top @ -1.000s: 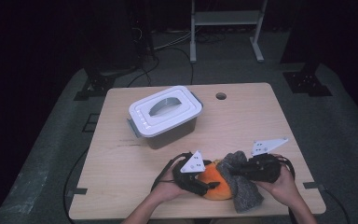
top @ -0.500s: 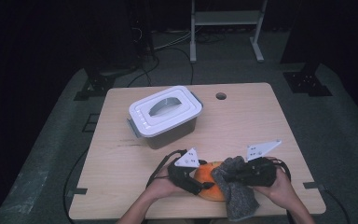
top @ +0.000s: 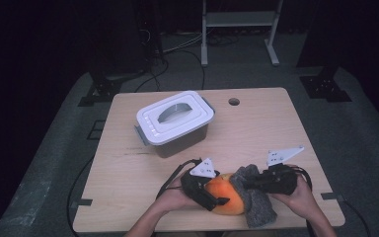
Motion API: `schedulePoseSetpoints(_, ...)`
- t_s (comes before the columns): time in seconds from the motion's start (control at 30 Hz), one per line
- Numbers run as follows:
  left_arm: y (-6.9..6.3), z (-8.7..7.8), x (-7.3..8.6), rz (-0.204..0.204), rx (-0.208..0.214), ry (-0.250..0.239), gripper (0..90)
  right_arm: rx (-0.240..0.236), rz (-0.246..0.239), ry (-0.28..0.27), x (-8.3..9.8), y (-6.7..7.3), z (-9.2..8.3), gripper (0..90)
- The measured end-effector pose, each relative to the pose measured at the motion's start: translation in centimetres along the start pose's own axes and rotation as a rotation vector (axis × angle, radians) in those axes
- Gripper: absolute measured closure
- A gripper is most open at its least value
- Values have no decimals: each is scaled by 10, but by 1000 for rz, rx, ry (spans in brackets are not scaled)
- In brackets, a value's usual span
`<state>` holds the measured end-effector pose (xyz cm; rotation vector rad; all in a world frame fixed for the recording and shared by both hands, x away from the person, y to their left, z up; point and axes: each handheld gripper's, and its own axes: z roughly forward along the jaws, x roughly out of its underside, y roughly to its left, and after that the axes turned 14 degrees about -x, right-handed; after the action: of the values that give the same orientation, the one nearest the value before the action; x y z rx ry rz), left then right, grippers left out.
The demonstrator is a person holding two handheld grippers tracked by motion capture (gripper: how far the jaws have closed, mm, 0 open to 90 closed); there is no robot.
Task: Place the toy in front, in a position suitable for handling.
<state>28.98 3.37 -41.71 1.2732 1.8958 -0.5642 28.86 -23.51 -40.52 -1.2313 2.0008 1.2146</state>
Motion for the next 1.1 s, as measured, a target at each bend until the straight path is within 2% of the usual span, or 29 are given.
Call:
schedulePoseSetpoints(0.07,-3,-2,1,34,-24,-25,207,7,-8,15,-1,3,1,804)
schedulePoseSetpoints(0.13,-4,-6,0,86,-58,-66,315,10,-7,1,-1,3,-2,806)
schedulePoseSetpoints(0.23,-4,-16,-5,178,-120,-134,362,24,-24,-28,-6,8,-10,808)
schedulePoseSetpoints(0.27,-3,-18,-5,201,-133,-144,362,42,-48,-39,-10,12,-12,809)
schedulePoseSetpoints(0.33,-3,-19,-3,235,-130,-155,361,43,-72,-63,-16,16,-12,809)
schedulePoseSetpoints(0.4,-3,-15,2,266,-86,-134,347,54,-93,-68,-22,20,-8,807)
schedulePoseSetpoints(0.43,-5,-12,5,272,-69,-151,327,67,-102,-54,-23,21,-3,805)
schedulePoseSetpoints(0.47,-5,-12,6,273,-62,-150,308,82,-108,-19,-24,21,4,803)
schedulePoseSetpoints(0.53,-4,-11,7,284,-58,-128,288,83,-108,17,-23,19,13,803)
schedulePoseSetpoints(0.7,4,-13,11,247,-47,-121,274,42,-77,25,-15,9,9,803)
schedulePoseSetpoints(0.8,9,-15,13,232,-51,-113,250,22,-39,22,-6,2,6,804)
schedulePoseSetpoints(0.97,17,-18,12,169,-67,-84,211,7,-15,25,-1,-1,6,804)
schedulePoseSetpoints(1.0,17,-19,12,168,-70,-76,213,4,-14,21,-1,0,7,804)
schedulePoseSetpoints(1.03,16,-19,12,186,-70,-70,223,1,-15,26,-1,1,8,804)
schedulePoseSetpoints(1.1,16,-19,12,187,-71,-69,259,20,-35,42,-6,6,9,805)
